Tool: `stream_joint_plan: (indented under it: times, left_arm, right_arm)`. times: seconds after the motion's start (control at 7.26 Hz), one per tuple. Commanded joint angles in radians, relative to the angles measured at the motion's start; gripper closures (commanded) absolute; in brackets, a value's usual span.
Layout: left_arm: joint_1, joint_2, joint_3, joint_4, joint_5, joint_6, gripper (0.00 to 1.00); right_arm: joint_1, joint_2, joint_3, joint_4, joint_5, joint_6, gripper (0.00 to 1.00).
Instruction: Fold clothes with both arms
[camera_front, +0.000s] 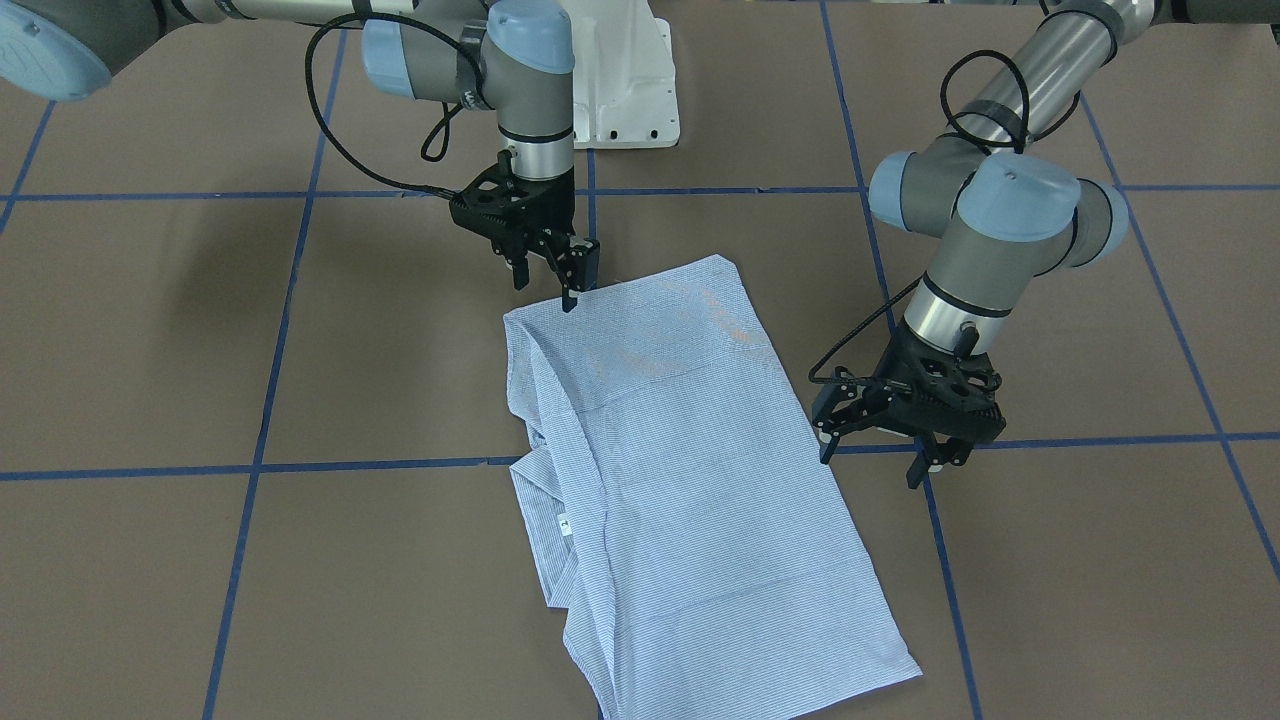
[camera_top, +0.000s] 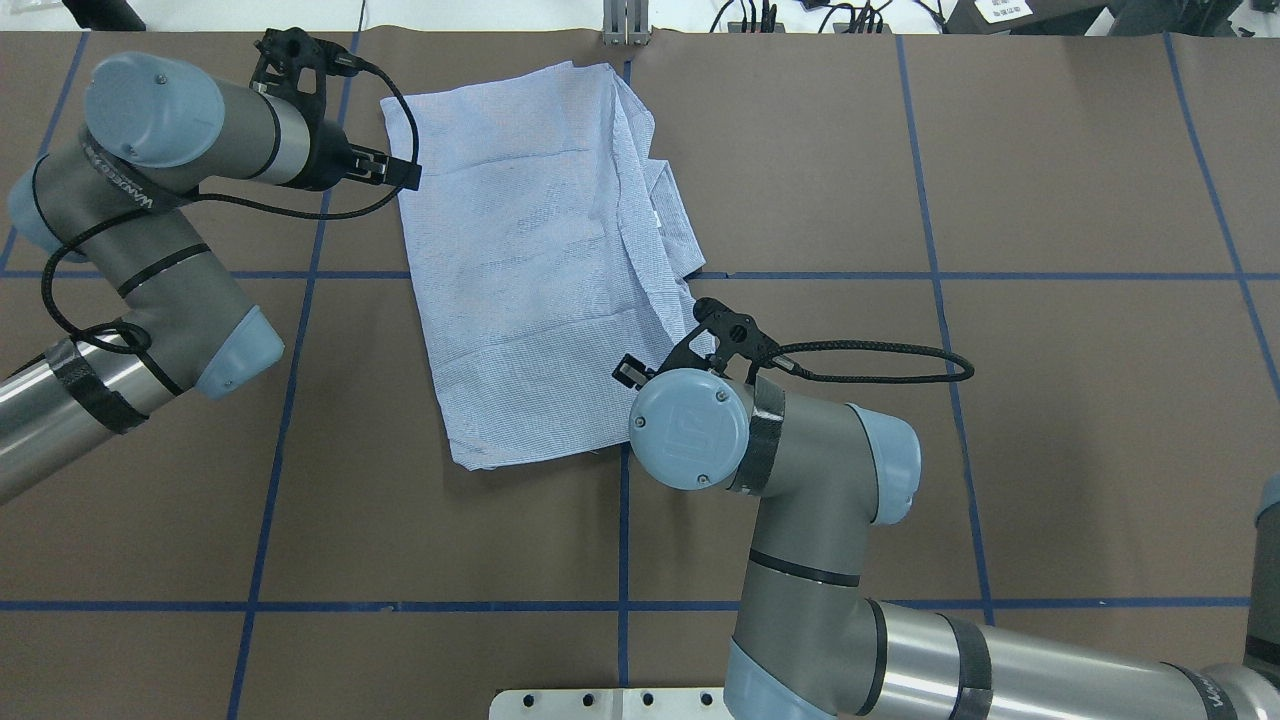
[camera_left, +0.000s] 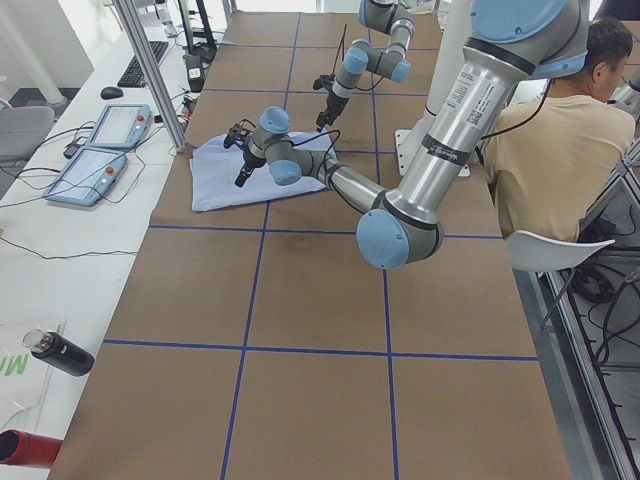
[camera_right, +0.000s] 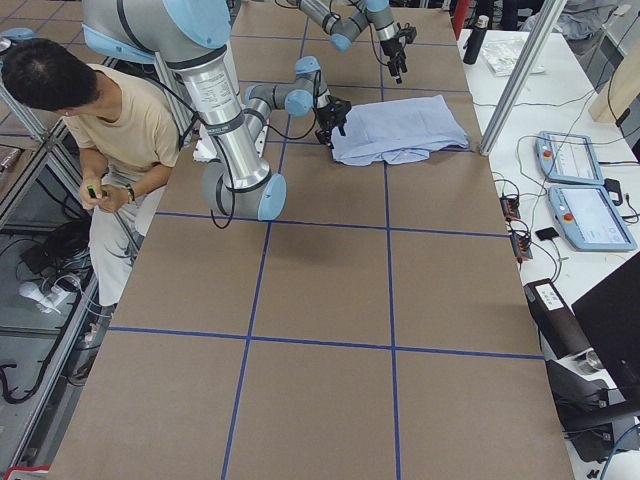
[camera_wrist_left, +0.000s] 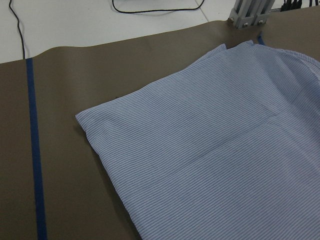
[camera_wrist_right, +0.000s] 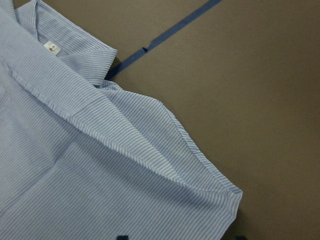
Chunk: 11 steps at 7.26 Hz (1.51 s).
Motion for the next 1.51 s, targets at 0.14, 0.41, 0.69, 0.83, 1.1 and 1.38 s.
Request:
stream_joint_plan:
  times: [0.14, 0.41, 0.69, 0.83, 1.1, 1.38]
  left_arm:
    - [0.001, 0.000, 0.001, -0.001, 0.000, 0.000, 0.00]
    - [0.003, 0.000, 0.001, -0.001, 0.002, 0.000, 0.00]
    - [0.006, 0.000, 0.004, -0.001, 0.002, 0.000, 0.00]
    - [0.006, 0.000, 0.006, -0.001, 0.003, 0.000, 0.00]
    - [0.007, 0.000, 0.004, -0.001, 0.003, -0.002, 0.00]
    - [0.007, 0.000, 0.006, -0.001, 0.003, -0.002, 0.00]
  right_arm:
    - [-0.008, 0.005, -0.112, 0.122, -0.023, 0.011, 0.34]
    - [-0.008, 0.005, -0.113, 0.106, -0.023, 0.008, 0.32]
    - [-0.010, 0.017, -0.102, 0.039, -0.019, 0.006, 0.29]
    - [-0.014, 0.017, -0.108, 0.040, -0.022, 0.011, 0.29]
    - [-0.021, 0.032, -0.116, 0.040, -0.023, 0.026, 0.55]
    - [-0.028, 0.038, -0.117, 0.040, -0.025, 0.048, 0.60]
